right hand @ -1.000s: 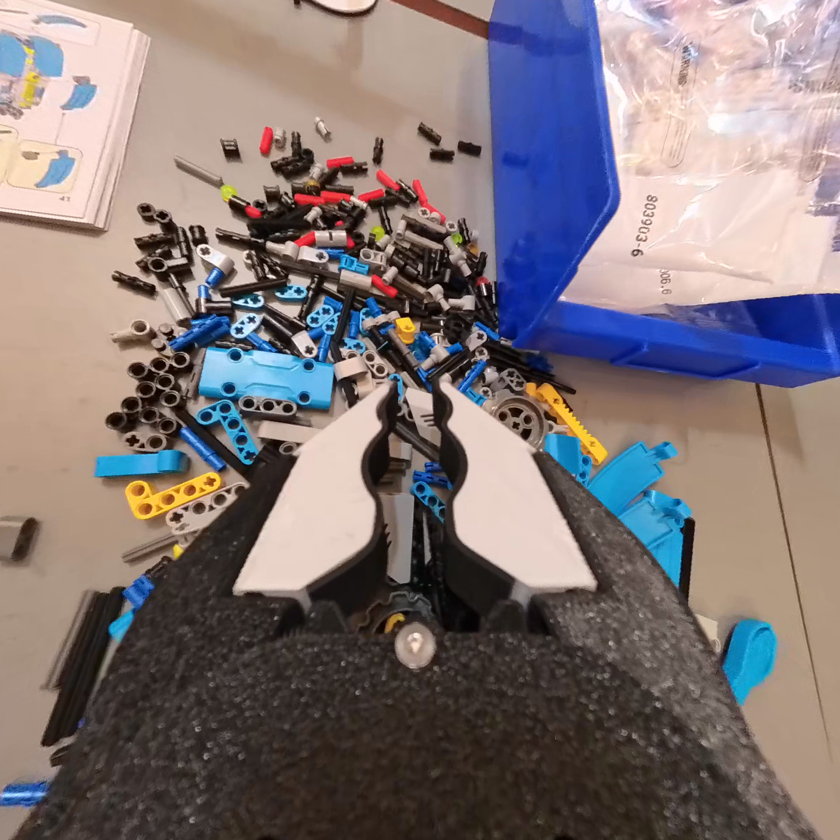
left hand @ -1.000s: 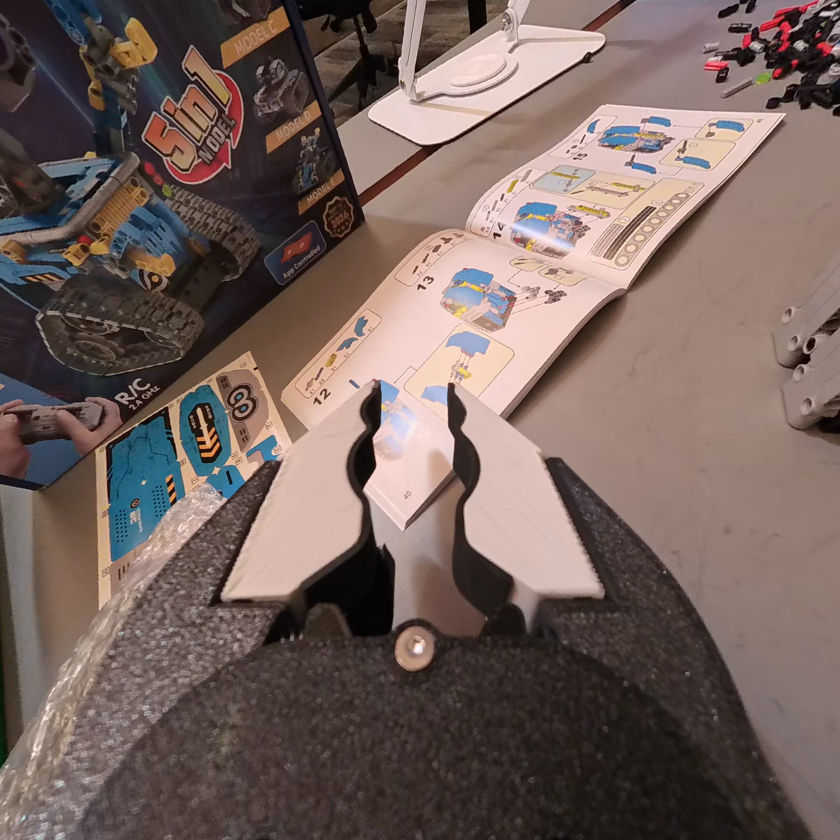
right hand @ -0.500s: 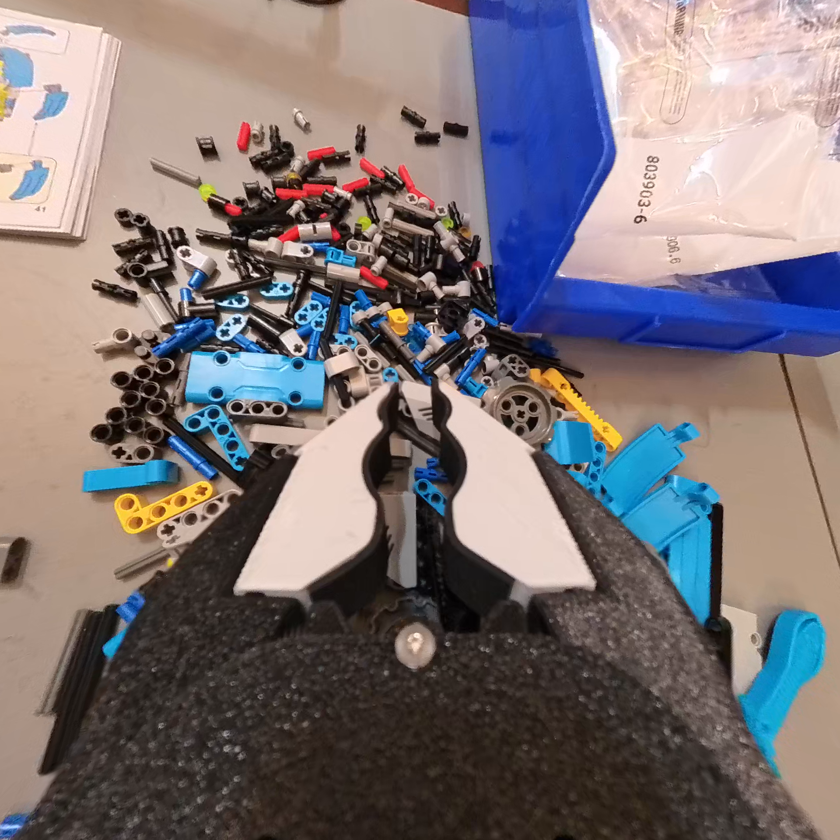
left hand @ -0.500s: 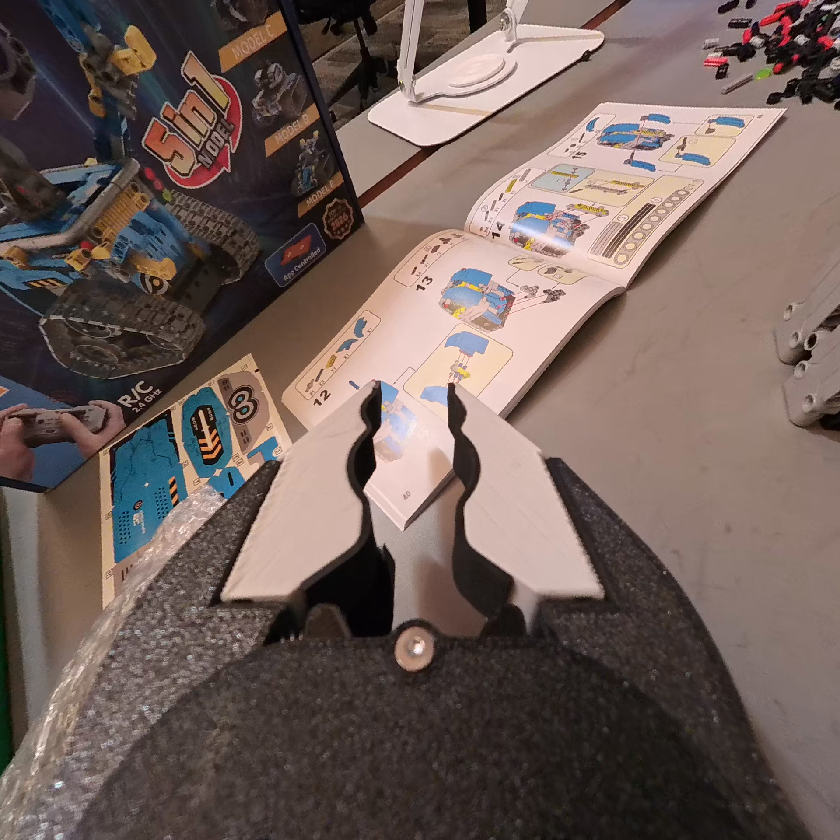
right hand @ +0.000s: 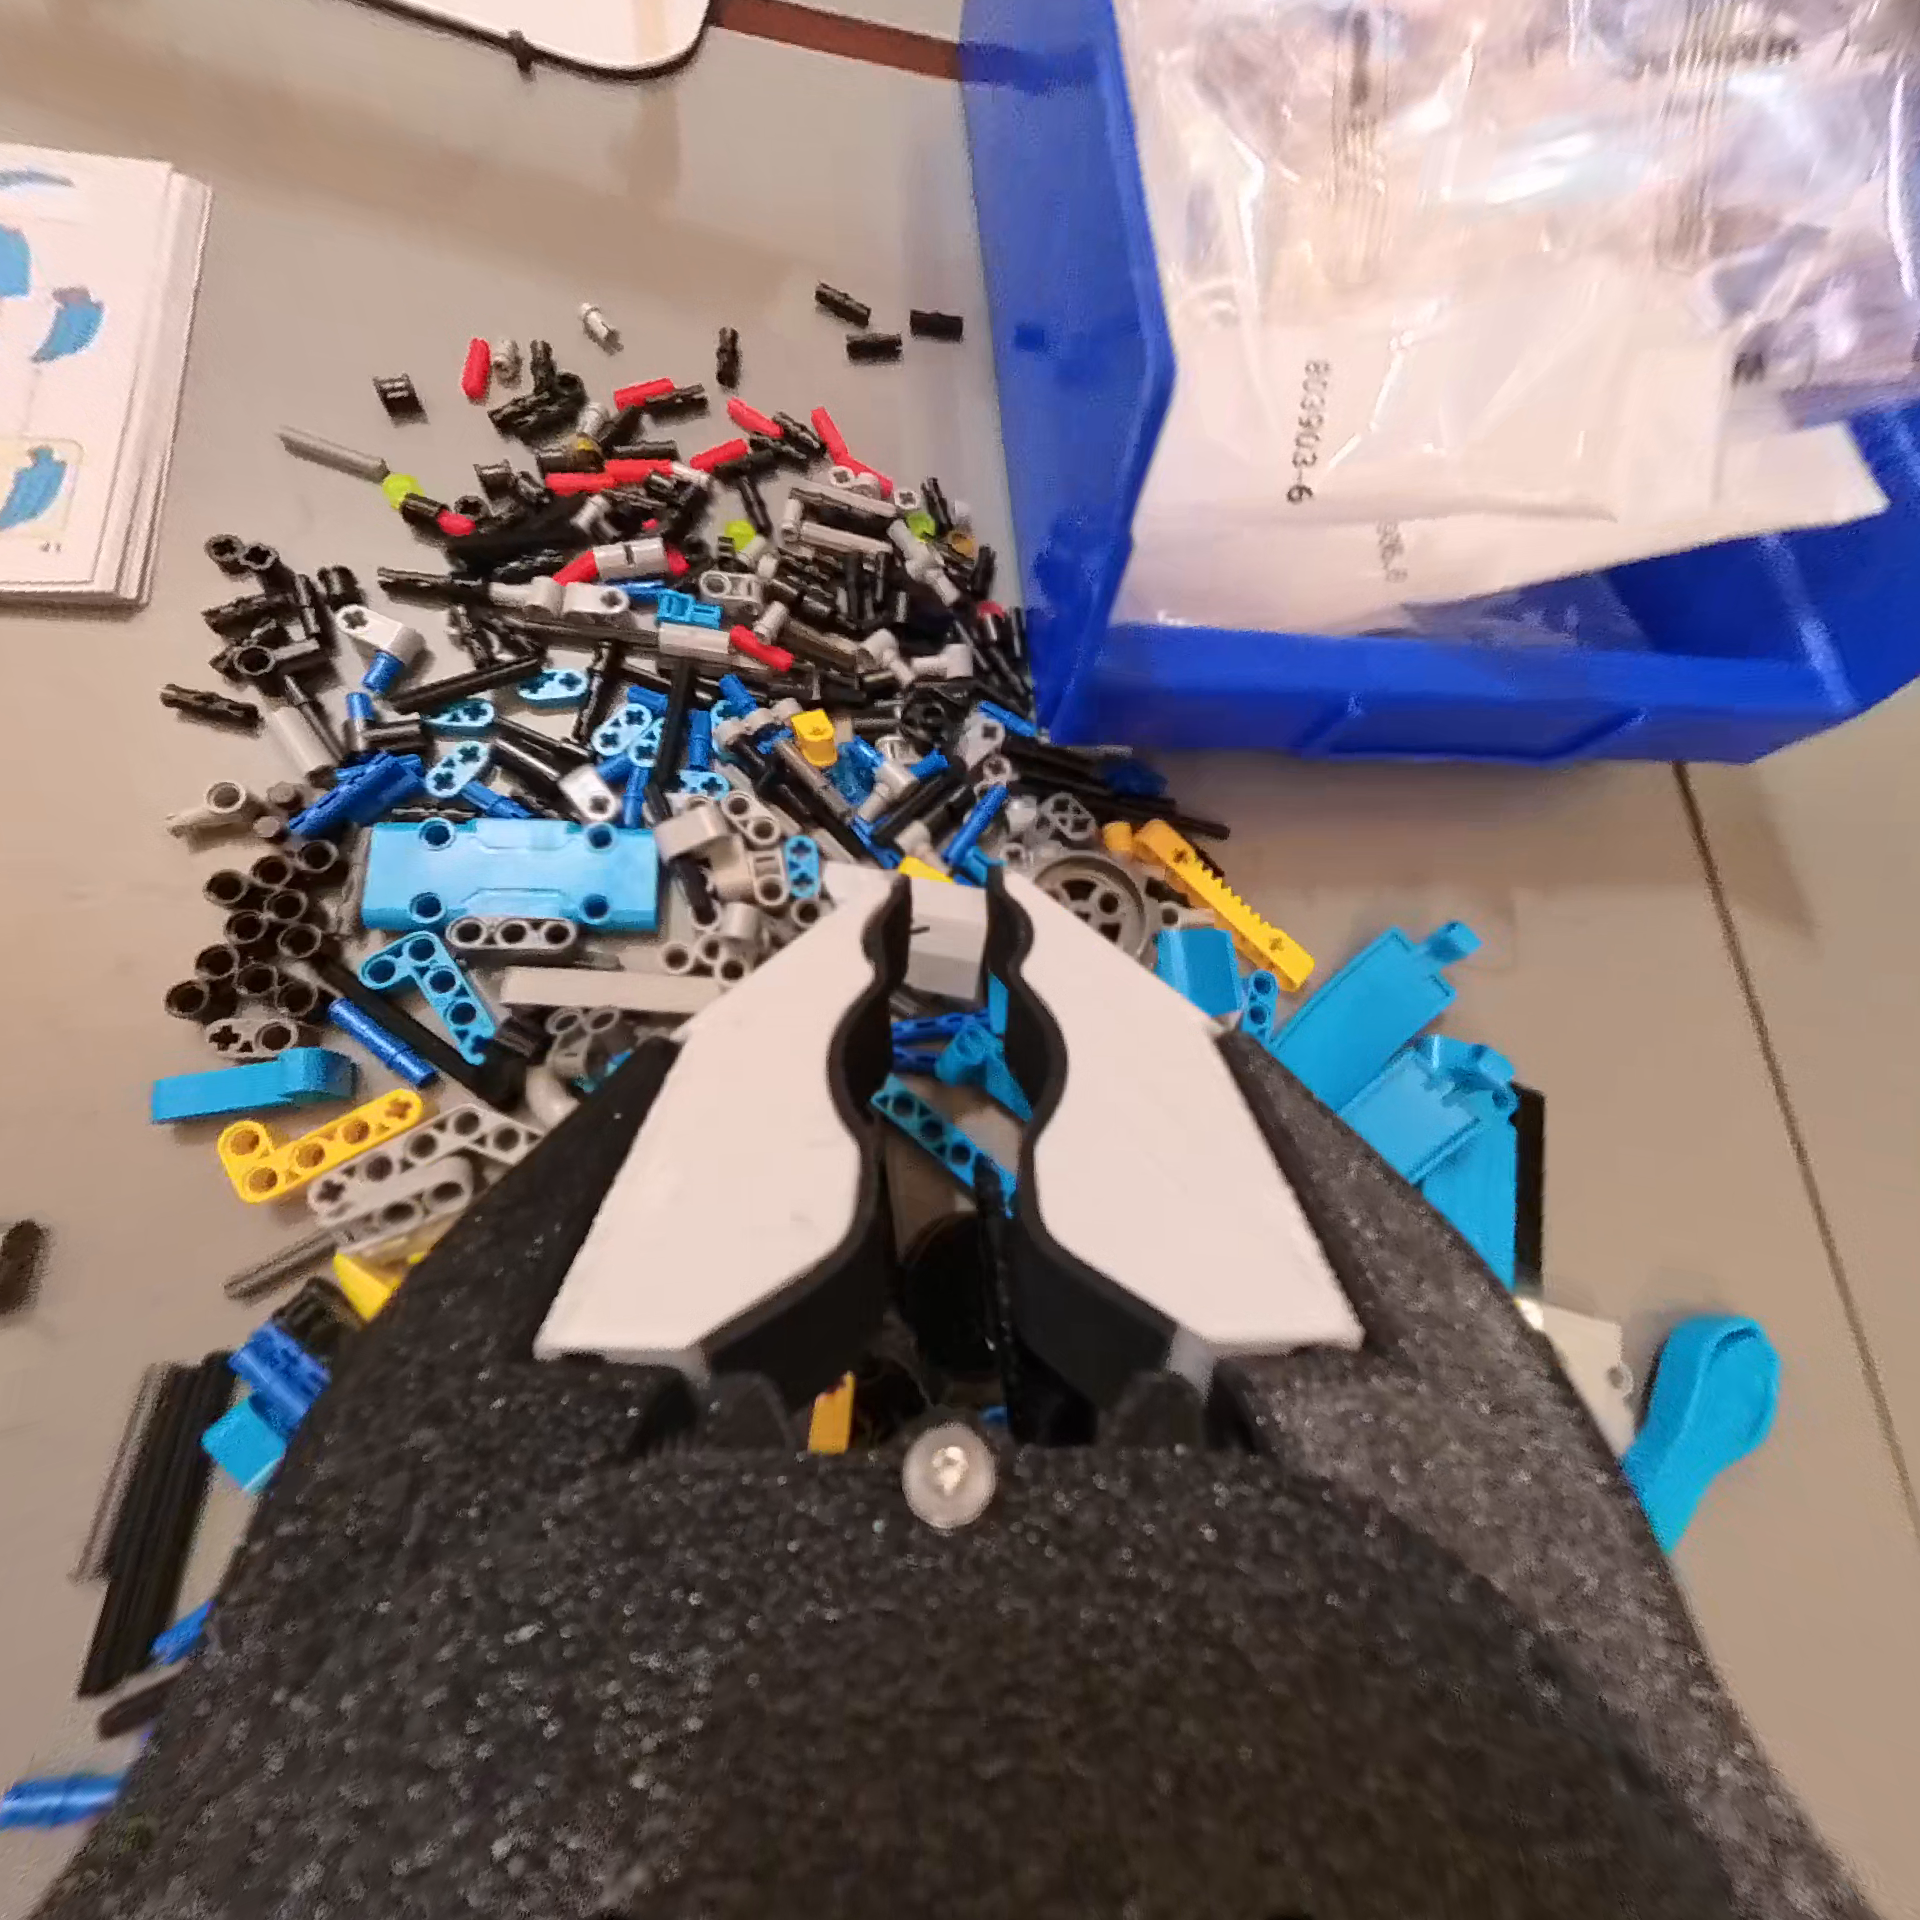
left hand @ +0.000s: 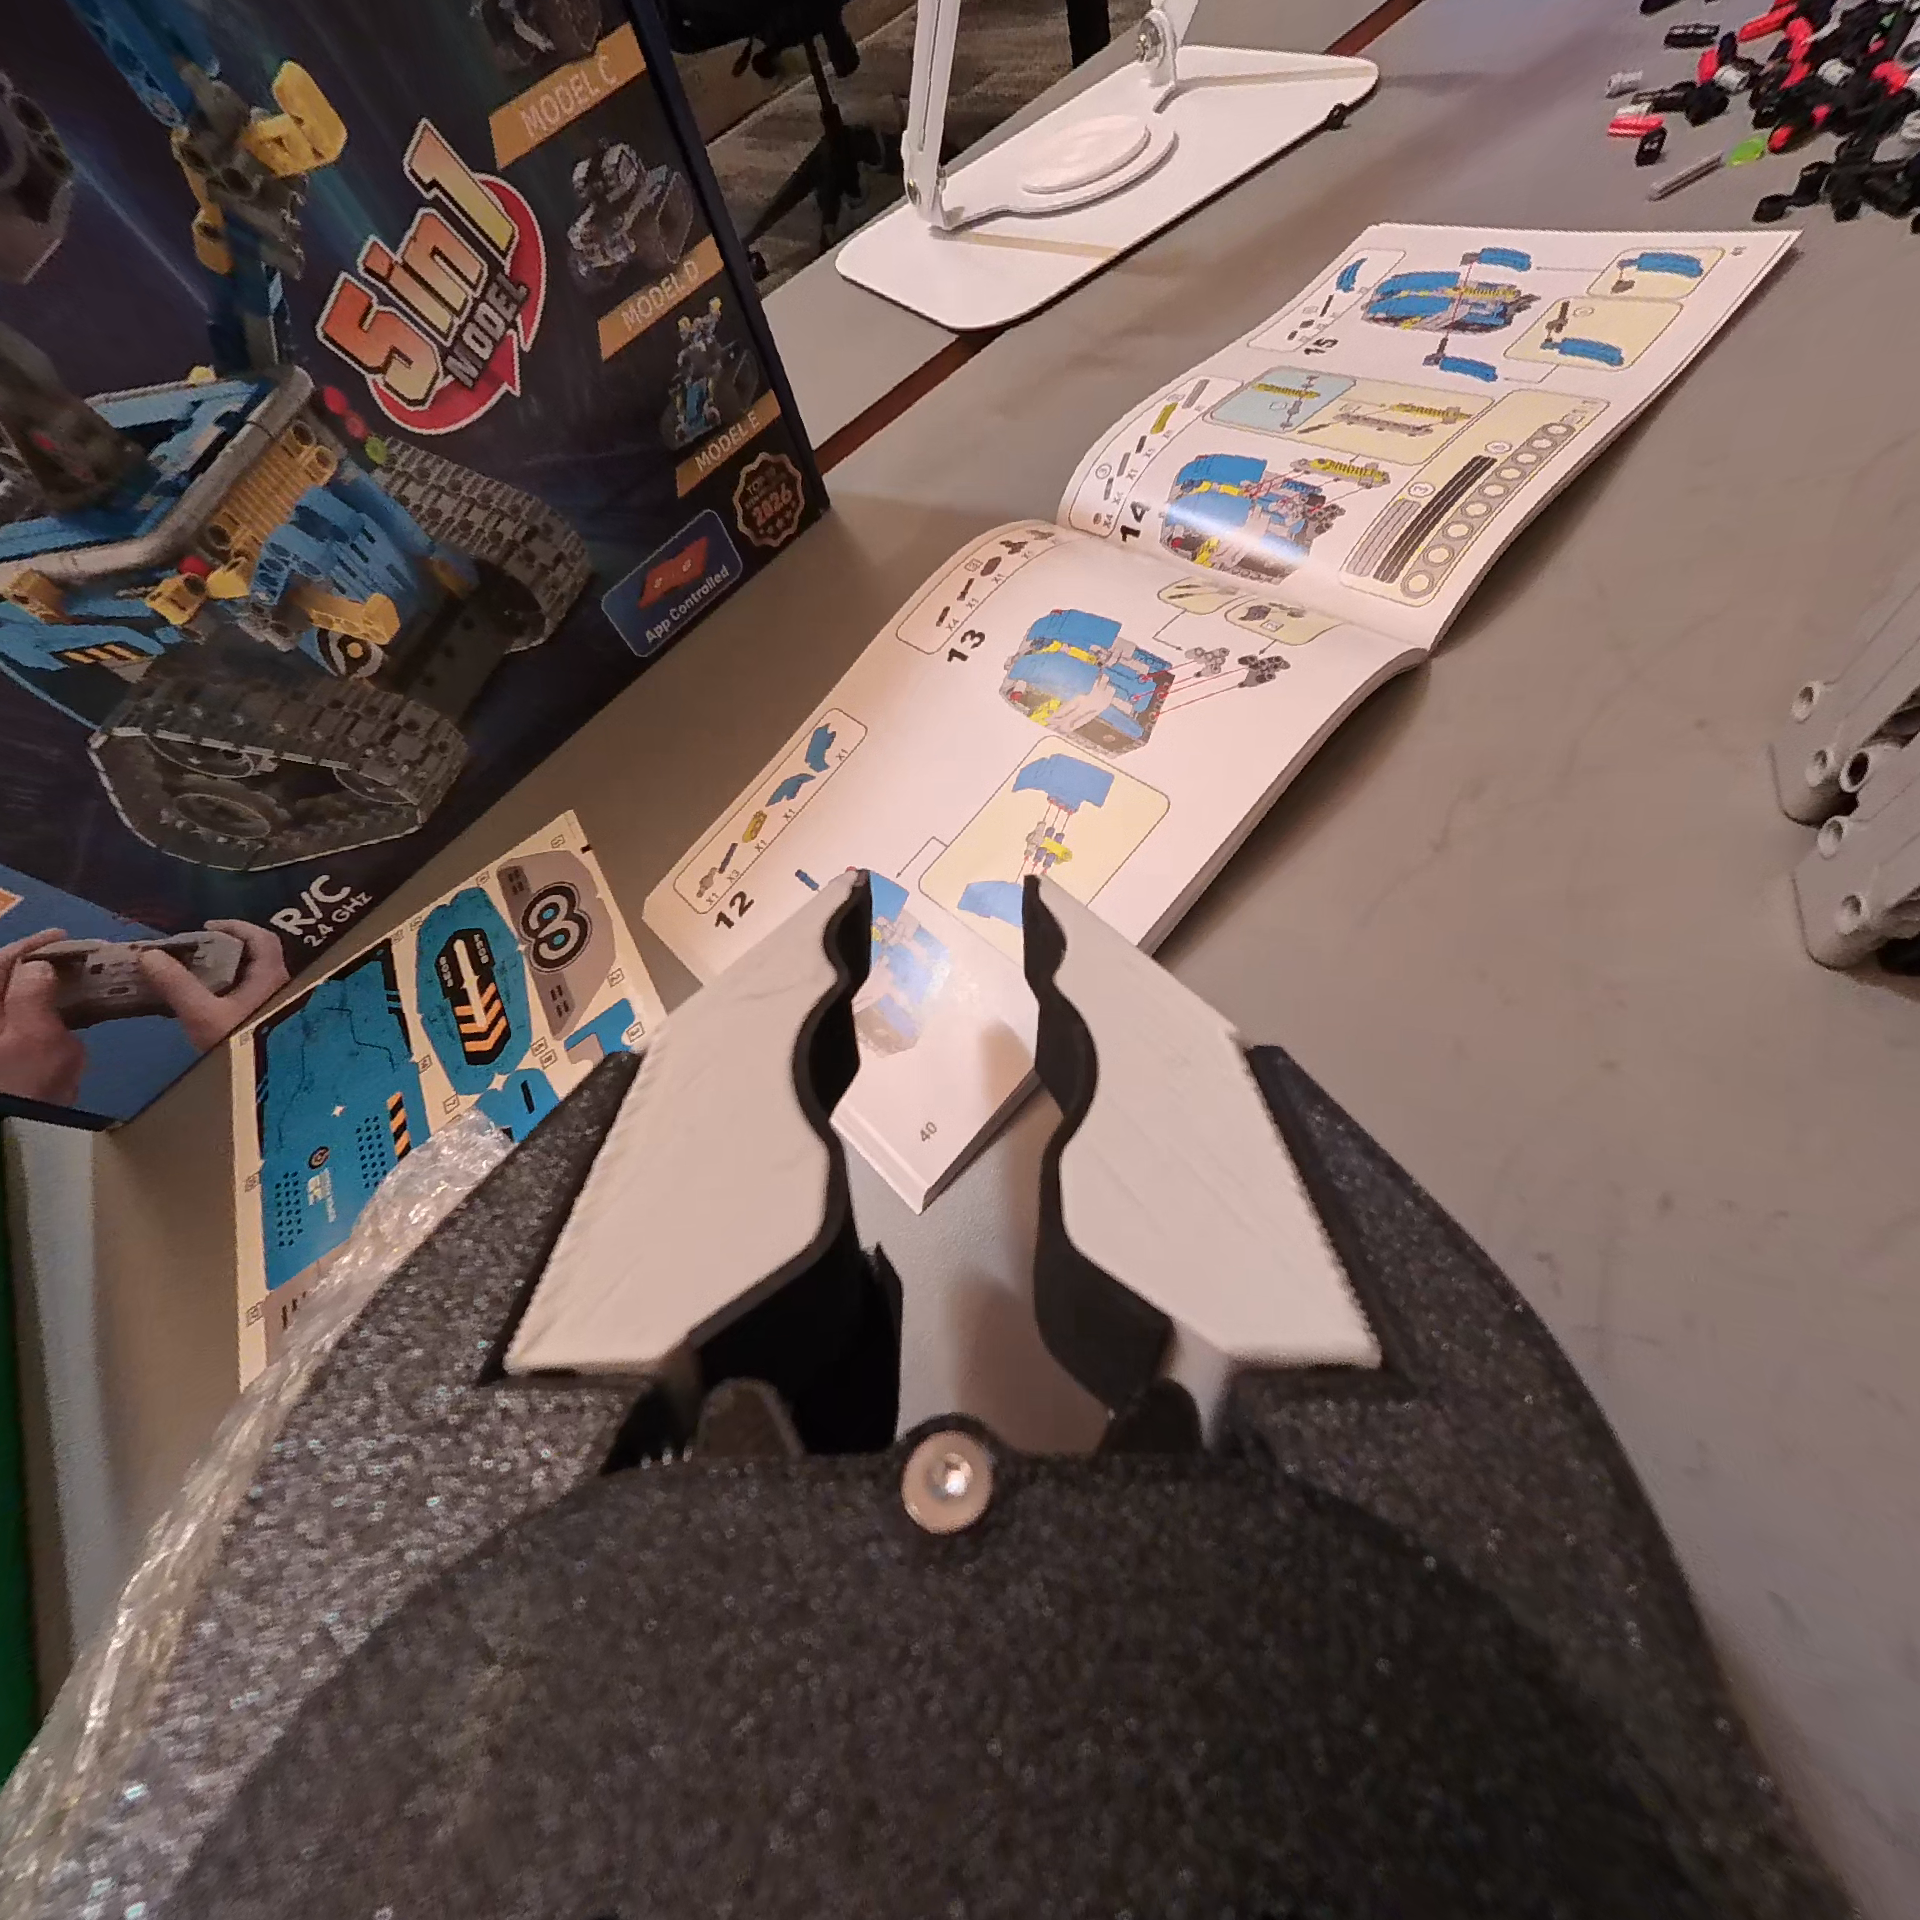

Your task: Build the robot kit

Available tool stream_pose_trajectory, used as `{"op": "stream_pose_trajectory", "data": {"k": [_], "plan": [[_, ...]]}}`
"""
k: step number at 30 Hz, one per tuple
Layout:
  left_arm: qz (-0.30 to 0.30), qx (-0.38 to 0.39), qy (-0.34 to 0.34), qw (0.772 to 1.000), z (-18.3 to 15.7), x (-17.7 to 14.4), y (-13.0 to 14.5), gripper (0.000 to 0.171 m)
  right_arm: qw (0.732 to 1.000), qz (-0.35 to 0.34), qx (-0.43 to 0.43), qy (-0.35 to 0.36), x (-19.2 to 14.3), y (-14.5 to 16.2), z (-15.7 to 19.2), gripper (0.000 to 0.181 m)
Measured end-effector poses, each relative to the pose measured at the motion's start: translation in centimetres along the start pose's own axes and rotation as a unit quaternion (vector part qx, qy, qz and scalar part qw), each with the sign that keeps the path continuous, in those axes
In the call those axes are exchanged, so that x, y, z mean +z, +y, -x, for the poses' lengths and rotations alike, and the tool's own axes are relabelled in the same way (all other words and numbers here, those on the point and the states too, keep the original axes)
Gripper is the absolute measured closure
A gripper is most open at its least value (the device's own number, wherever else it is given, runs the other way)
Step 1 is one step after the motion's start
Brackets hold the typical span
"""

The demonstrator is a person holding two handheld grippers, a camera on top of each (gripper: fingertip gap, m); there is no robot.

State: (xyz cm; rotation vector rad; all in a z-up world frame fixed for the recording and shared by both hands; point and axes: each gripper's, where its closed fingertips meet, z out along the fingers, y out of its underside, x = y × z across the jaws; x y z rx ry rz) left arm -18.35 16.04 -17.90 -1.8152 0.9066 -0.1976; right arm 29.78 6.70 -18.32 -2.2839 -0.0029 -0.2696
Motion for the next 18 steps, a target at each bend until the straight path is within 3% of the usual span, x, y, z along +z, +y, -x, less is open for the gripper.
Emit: {"op": "stream_pose_trajectory", "data": {"k": [18], "plan": [[0.002, 0.006, 0.001, 1.000, -0.1, 0.0, 0.1, 0.143, 0.999, 0.028, 0.022, -0.011, 0.6, 1.5, -0.7, 0.167]]}}
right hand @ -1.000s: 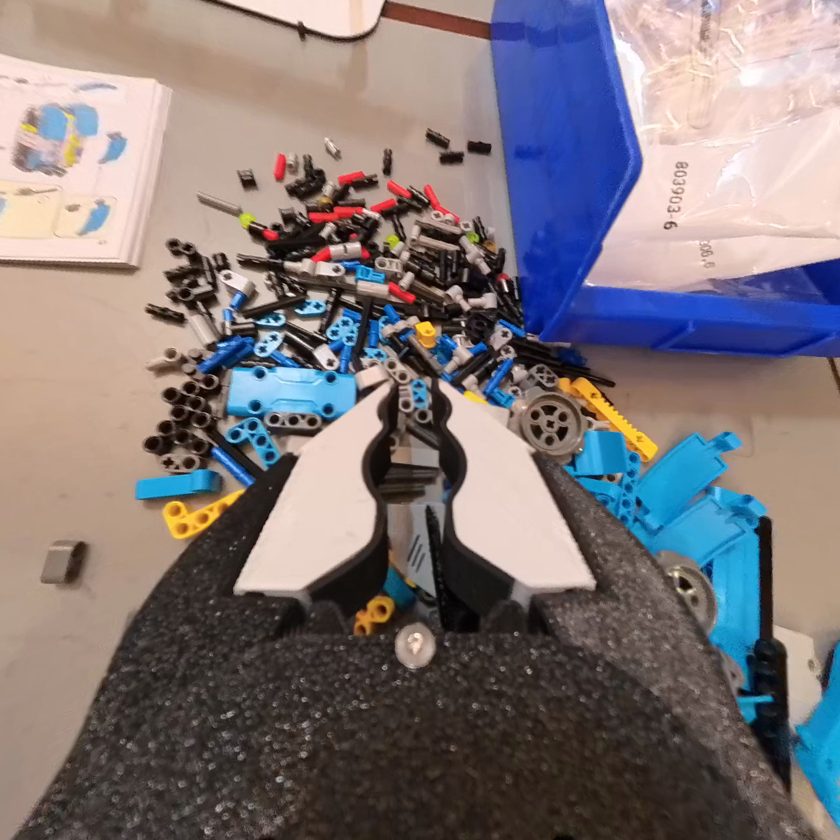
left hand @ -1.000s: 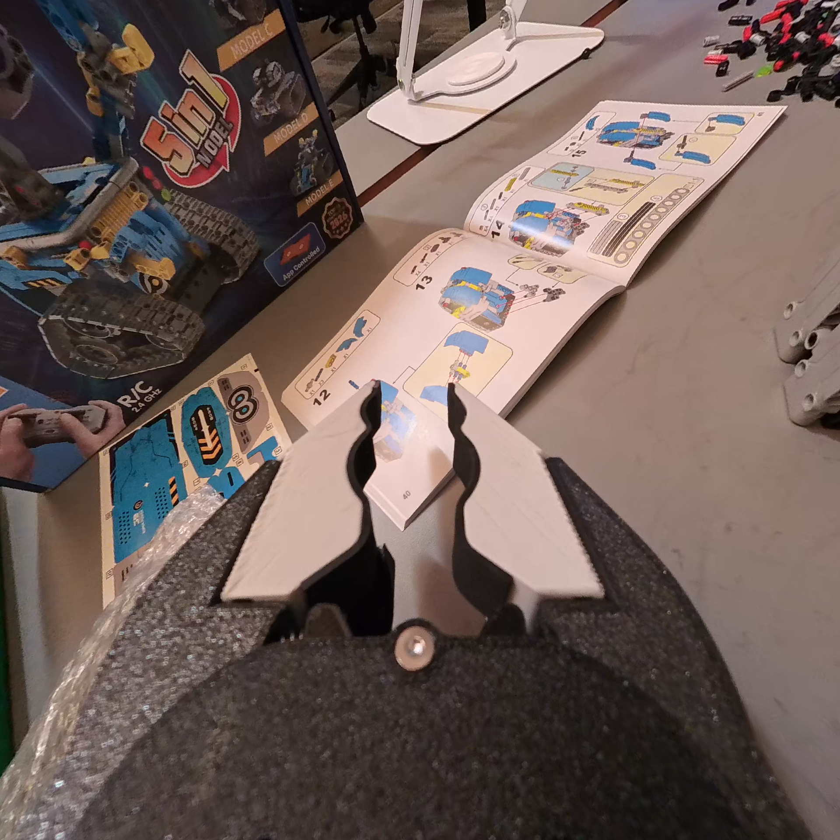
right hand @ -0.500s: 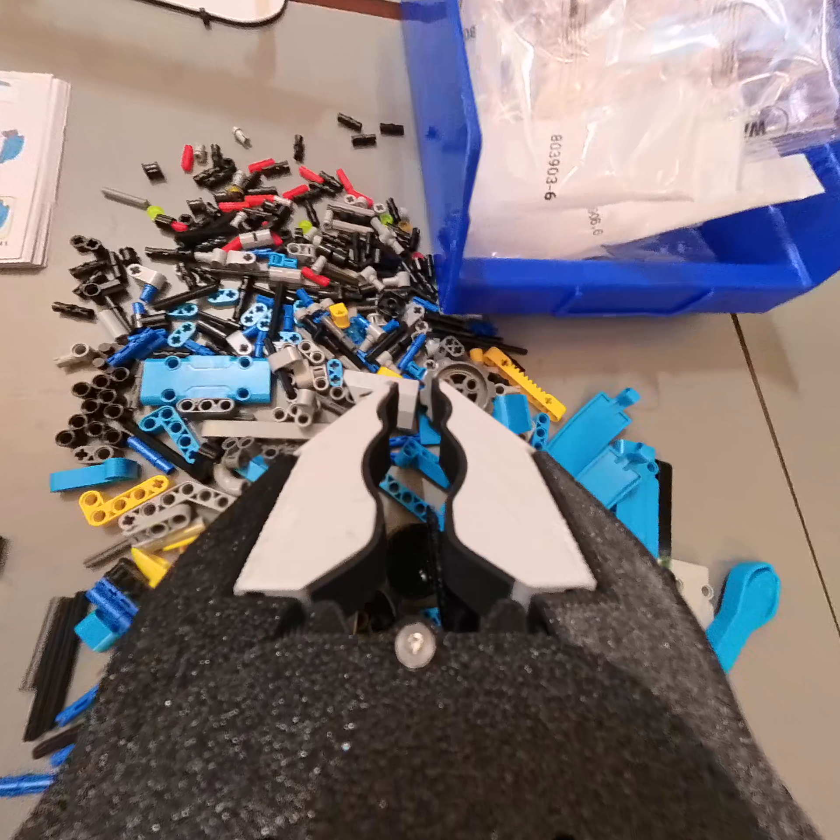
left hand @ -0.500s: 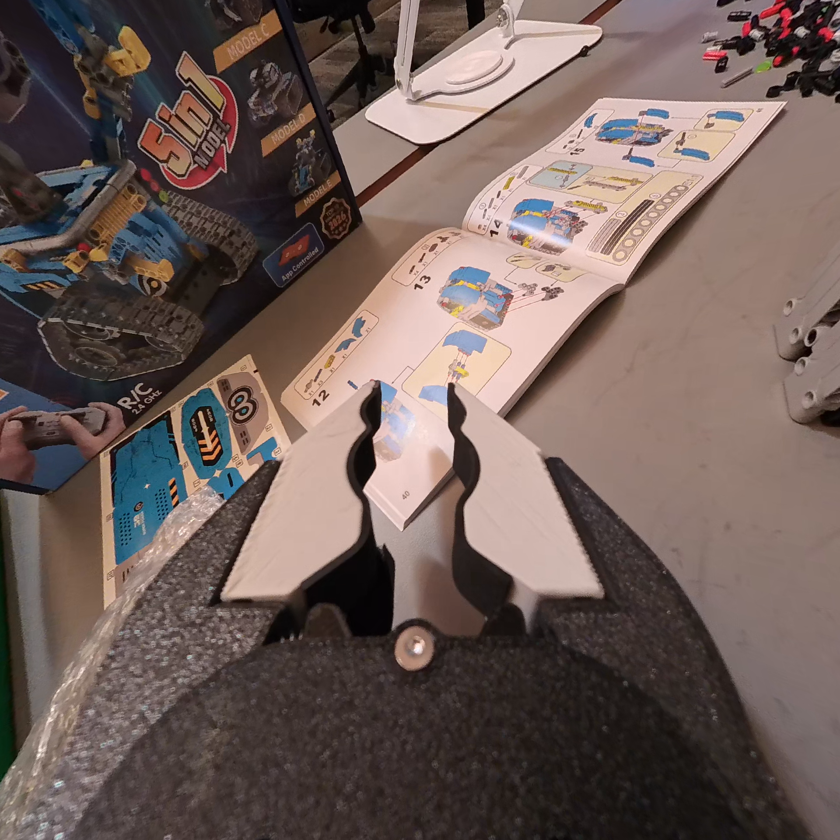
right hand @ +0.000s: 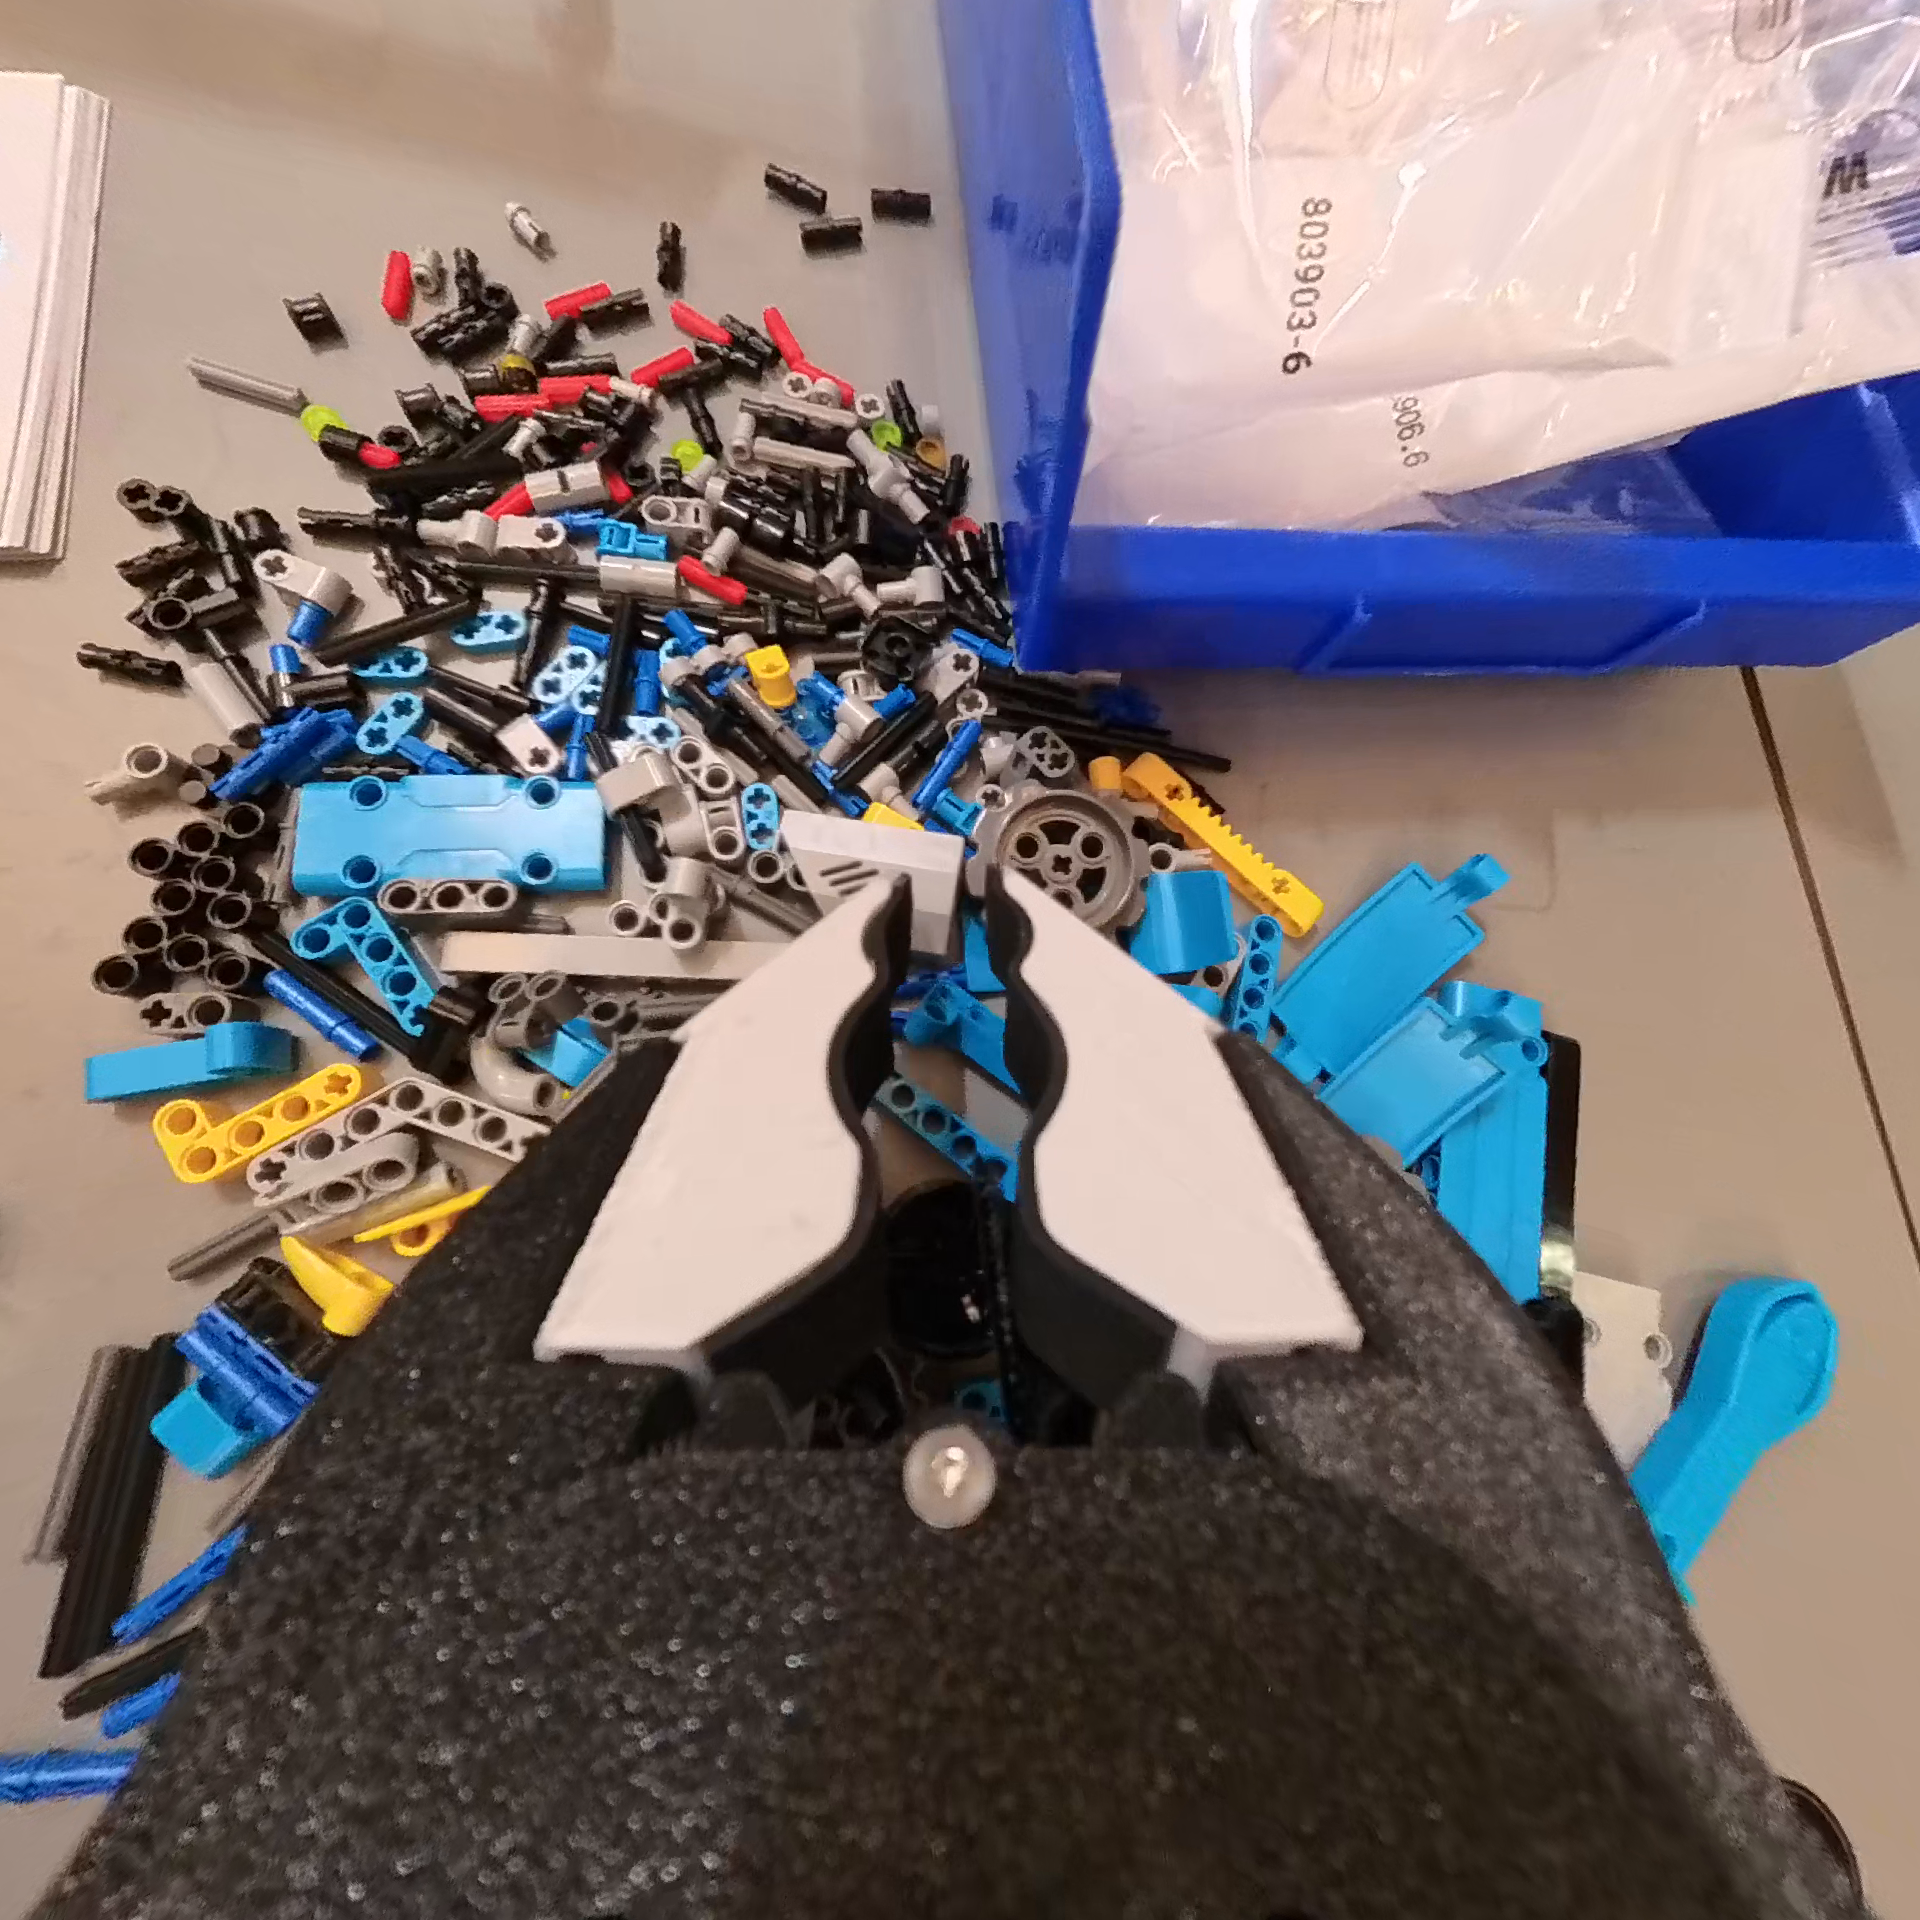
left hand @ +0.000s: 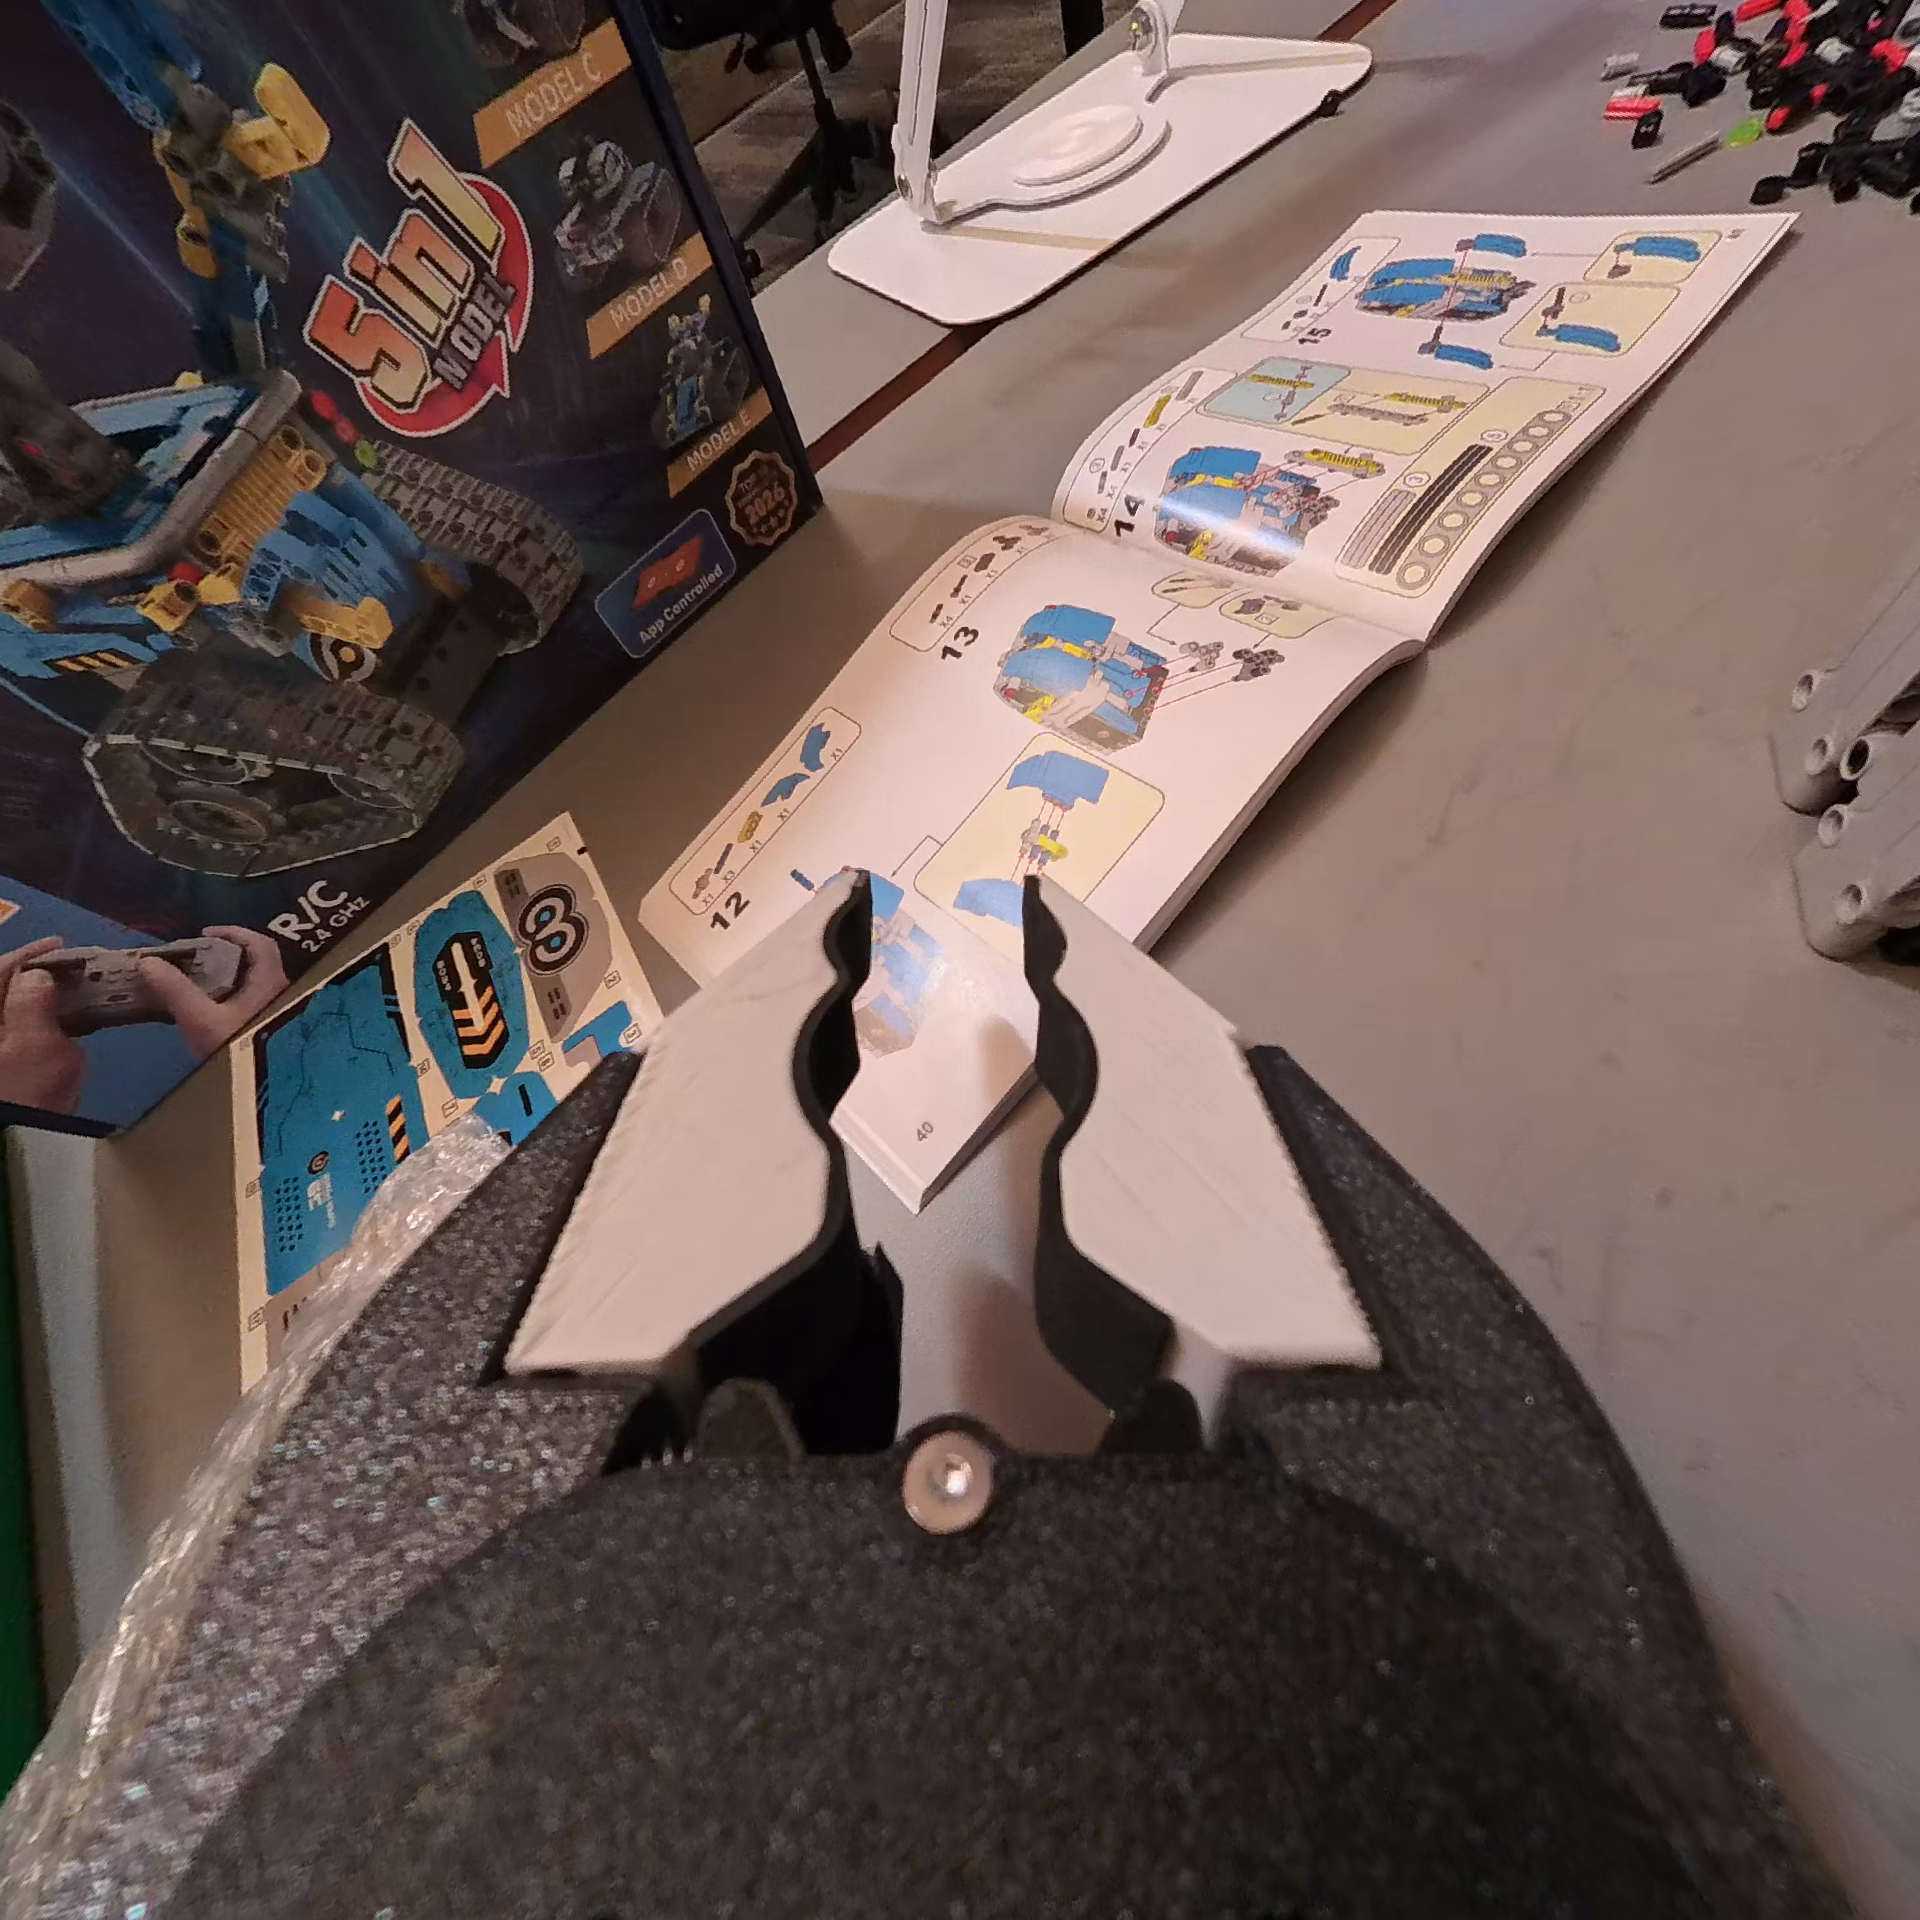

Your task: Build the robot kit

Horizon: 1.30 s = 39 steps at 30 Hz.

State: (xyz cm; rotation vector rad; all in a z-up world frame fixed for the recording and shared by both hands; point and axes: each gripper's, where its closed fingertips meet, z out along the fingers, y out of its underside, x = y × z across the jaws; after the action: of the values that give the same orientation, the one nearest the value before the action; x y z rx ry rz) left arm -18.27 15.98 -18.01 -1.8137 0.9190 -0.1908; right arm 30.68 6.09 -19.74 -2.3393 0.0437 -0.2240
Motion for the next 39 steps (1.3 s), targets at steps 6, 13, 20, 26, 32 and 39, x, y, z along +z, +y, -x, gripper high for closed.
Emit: {"op": "stream_pose_trajectory", "data": {"k": [6, 13, 20, 26, 32, 39], "plan": [[0.001, 0.003, 0.001, 1.000, -0.1, 0.0, 0.0, 0.143, 1.000, 0.001, 0.000, -0.008, 0.2, 0.1, 0.4, 0.168], [0.001, 0.004, 0.000, 1.000, -0.1, 0.0, 0.0, 0.143, 1.000, 0.004, -0.006, -0.006, 0.4, 0.2, 0.5, 0.168], [0.002, 0.005, 0.001, 1.000, -0.1, 0.0, 0.0, 0.143, 0.998, -0.008, 0.012, -0.056, 0.3, -0.1, 2.1, 0.167], [0.002, 0.007, 0.000, 1.000, -0.2, 0.0, 0.0, 0.143, 0.999, 0.003, 0.004, -0.045, 0.8, 0.4, 1.8, 0.170], [0.002, 0.007, 0.000, 1.000, -0.2, 0.0, 0.0, 0.143, 1.000, 0.012, -0.006, -0.014, 0.7, 0.7, 0.6, 0.170], [0.002, 0.008, 0.000, 1.000, -0.2, 0.0, 0.0, 0.143, 0.998, -0.012, 0.000, -0.061, 0.1, -0.3, 2.6, 0.170]]}}
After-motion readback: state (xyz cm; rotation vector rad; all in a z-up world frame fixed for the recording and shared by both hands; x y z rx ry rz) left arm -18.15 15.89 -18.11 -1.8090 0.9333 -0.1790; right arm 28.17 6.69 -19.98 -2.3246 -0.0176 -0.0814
